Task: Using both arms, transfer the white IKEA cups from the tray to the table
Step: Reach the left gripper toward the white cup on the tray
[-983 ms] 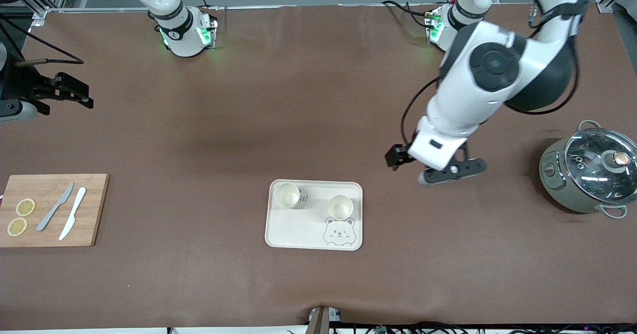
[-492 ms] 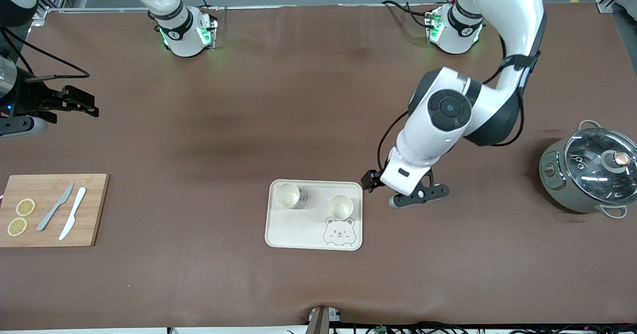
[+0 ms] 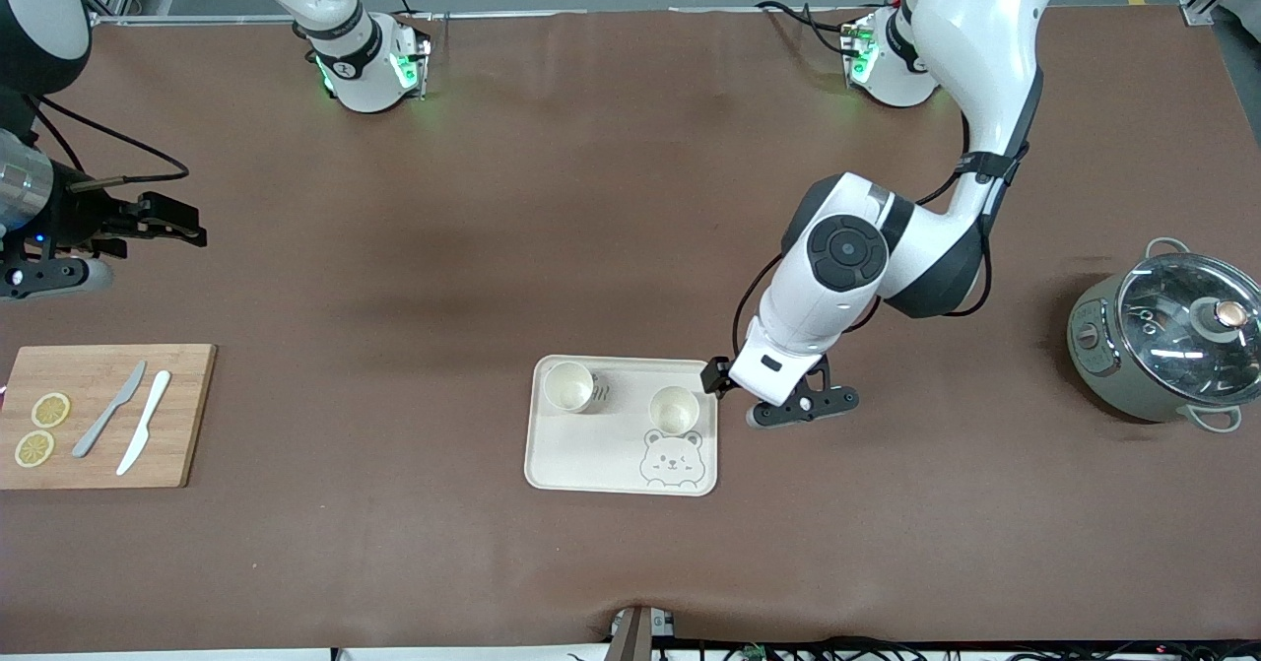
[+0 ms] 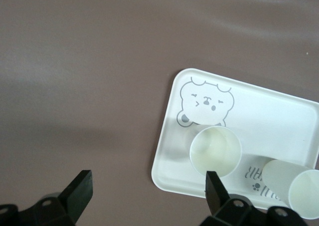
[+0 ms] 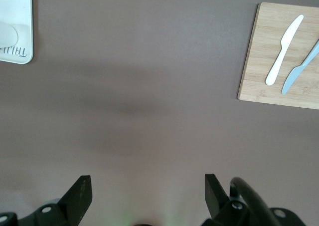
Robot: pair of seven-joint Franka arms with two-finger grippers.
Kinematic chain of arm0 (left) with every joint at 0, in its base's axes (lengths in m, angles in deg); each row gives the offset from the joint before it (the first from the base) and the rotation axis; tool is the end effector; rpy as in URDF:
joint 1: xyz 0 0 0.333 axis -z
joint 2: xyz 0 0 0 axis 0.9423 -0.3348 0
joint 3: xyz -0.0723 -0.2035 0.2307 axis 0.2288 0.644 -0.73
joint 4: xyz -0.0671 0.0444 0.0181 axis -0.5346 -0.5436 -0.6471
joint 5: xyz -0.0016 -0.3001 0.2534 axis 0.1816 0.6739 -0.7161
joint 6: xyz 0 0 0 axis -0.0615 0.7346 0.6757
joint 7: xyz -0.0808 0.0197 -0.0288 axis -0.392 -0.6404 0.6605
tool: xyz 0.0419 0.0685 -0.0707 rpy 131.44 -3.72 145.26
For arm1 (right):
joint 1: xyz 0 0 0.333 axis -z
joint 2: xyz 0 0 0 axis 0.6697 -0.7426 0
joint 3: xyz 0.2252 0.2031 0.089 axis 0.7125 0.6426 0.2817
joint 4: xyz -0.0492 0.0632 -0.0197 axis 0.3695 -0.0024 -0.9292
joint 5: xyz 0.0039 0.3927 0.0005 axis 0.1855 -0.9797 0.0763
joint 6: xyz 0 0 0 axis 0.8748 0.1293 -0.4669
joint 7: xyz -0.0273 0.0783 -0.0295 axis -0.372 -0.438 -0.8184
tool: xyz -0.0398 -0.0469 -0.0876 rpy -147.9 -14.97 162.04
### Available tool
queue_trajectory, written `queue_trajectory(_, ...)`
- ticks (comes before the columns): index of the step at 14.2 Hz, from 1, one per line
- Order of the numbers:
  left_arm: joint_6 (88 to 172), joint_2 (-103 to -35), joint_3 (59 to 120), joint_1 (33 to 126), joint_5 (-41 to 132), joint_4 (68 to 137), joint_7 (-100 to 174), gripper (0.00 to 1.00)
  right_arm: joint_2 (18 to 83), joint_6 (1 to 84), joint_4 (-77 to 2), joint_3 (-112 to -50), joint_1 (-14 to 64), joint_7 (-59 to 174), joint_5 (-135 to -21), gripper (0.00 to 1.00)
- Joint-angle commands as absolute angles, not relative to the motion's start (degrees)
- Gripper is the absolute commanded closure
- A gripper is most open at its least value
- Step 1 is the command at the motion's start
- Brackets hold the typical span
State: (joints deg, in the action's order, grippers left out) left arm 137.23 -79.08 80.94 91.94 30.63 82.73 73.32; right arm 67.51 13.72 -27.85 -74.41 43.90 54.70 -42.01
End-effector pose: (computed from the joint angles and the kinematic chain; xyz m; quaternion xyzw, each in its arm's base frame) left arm 0.6469 -0.3562 0.3633 0.9921 0.0928 0.0657 0.0536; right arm 0.5757 -0.0053 0.5637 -0.9949 -0.0605 0.0788 0.0173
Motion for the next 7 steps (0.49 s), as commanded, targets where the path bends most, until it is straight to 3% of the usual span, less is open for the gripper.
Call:
queue_trajectory(1, 138.8, -80.9, 80.3, 93.4, 26.3, 81.3, 74.0, 0.0, 65.8, 13.7, -26.6, -73.5, 44.1, 60.2, -42.5, 0.0)
queue_trajectory(7, 141.6, -82.5, 80.5, 94.8, 22.9, 81.2, 74.7, 0.0, 63.1, 15.7, -26.4, -73.4, 40.8, 66.3, -44.4, 0.0)
